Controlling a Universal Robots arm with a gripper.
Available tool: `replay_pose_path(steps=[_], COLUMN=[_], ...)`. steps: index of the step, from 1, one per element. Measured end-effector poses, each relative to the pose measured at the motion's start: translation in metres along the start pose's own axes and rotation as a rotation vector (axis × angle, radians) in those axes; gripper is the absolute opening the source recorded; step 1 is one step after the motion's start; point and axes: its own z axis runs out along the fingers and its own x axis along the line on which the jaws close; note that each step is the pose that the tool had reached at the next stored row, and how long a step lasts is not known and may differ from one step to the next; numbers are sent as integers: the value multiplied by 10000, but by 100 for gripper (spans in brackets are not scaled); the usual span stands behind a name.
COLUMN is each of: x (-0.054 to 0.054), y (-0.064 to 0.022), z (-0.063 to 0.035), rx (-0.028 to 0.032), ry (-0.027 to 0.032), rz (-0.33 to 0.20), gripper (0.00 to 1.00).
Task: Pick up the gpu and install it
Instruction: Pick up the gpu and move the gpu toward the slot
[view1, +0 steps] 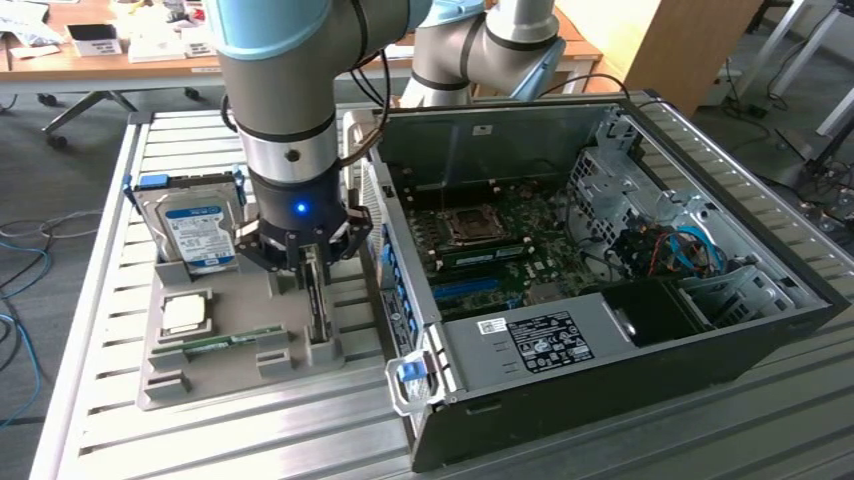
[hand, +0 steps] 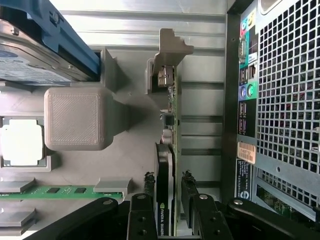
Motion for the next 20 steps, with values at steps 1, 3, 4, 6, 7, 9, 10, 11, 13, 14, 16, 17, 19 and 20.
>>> replay_pose_path(steps=[1,3,4,6,7,9,10,11,13,14,16,17,19,20], x=[0,1,1,2,2,2,2,3,3,4,8,11,11,11], y=[0,0,-1,-2,-2,-3,-3,-3,-2,1,9,13,22,27], z=[23,58,67,88,99,120,129,130,130,134,138,141,149,153], rx=[1,0,0,1,1,1,0,1,2,0,0,1,1,1], ry=[2,1,2,2,2,2,1,2,3,0,-1,0,0,0], rz=[0,-1,-1,-1,-1,-1,-1,-1,0,4,10,15,18,18], gripper=[36,36,36,36,36,36,36,36,36,36,36,36,36,36])
